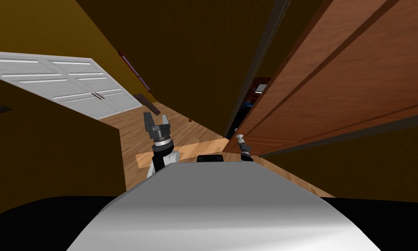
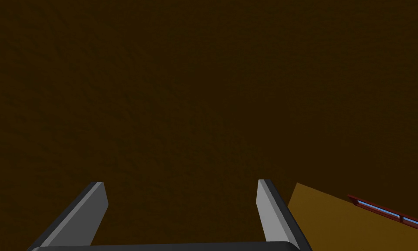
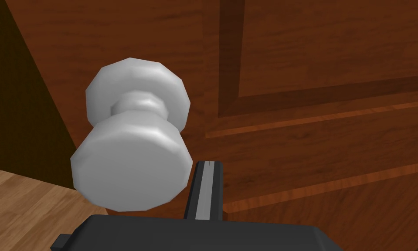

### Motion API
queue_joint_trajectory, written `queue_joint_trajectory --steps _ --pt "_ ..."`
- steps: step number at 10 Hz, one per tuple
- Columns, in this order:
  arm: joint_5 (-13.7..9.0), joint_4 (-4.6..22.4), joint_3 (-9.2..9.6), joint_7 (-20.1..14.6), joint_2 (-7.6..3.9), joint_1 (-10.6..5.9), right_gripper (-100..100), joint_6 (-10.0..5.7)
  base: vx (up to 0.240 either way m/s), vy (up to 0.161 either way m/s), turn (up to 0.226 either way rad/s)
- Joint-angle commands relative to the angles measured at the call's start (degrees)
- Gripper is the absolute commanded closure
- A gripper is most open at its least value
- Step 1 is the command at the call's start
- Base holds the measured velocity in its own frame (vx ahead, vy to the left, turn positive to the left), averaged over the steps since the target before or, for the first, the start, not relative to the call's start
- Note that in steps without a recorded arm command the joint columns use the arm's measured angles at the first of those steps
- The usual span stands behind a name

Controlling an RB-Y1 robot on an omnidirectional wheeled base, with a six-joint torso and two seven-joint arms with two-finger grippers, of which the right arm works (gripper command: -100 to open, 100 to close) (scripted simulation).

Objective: Pull the door open

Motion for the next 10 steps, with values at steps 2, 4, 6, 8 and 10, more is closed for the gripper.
queue_joint_trajectory --steps 2,4,6,8,10 --pt "1.0 -0.1 1.69 -1.0 -0.38 0.44 -100 -1.64 -0.053 -0.028 0.075" --pt "1.8 -0.1 3.10 -1.9 -0.69 0.81 -100 -2.99 -0.213 -0.061 0.113" --pt "2.4 -0.2 4.12 -2.5 -0.92 1.08 -100 -3.98 -0.170 -0.026 0.060" --pt "3.0 -0.2 5.16 -3.1 -1.14 1.36 -100 -4.98 -0.091 -0.030 0.066" --pt "3.6 -0.3 6.14 -3.7 -1.36 1.61 -100 -5.93 -0.079 -0.044 0.075"
